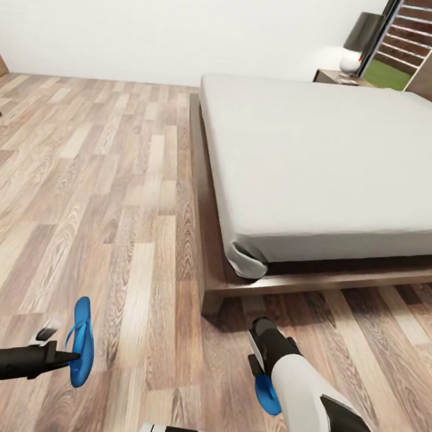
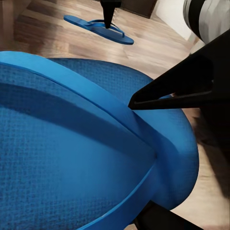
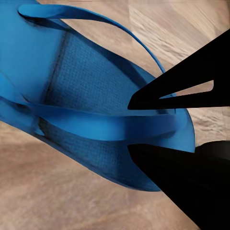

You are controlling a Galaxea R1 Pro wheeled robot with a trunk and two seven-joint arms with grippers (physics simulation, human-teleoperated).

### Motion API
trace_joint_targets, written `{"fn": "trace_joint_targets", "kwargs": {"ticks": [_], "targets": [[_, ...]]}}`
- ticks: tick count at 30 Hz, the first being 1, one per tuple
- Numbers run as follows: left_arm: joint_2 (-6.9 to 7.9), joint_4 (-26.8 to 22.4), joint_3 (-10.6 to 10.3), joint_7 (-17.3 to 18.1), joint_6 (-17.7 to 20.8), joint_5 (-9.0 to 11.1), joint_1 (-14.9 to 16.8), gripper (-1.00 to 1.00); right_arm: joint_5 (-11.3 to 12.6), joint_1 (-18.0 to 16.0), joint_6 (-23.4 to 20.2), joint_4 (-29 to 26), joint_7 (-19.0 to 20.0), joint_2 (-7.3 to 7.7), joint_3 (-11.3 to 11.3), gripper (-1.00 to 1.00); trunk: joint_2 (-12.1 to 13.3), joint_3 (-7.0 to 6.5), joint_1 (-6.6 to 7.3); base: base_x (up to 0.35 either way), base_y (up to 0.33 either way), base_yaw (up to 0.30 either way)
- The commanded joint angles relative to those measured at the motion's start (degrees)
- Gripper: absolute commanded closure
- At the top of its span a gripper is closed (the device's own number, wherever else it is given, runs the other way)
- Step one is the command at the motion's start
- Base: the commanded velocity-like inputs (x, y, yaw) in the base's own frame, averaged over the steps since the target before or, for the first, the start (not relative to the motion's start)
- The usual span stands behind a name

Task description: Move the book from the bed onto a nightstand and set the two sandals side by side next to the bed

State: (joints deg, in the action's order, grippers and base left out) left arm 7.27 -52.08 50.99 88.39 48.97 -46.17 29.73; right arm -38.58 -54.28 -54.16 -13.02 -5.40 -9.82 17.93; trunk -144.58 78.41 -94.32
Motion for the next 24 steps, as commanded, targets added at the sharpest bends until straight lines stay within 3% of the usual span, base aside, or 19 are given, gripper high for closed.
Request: {"fn": "trace_joint_targets", "kwargs": {"ticks": [1,24], "targets": [[-0.04,0.0,0.2,0.6,0.6,-0.6,0.1,1.0,0.5,-0.3,-0.1,-0.1,-0.5,-0.03,0.3,1.0,0.0,0.27,-0.01,0.0,0.0,0.0],[-0.06,0.0,0.2,0.6,0.6,-0.6,0.1,1.0,0.5,-2.5,0.0,-1.8,-0.6,-0.13,0.4,1.0,-0.3,5.37,-0.61,0.0,0.0,0.0]]}}
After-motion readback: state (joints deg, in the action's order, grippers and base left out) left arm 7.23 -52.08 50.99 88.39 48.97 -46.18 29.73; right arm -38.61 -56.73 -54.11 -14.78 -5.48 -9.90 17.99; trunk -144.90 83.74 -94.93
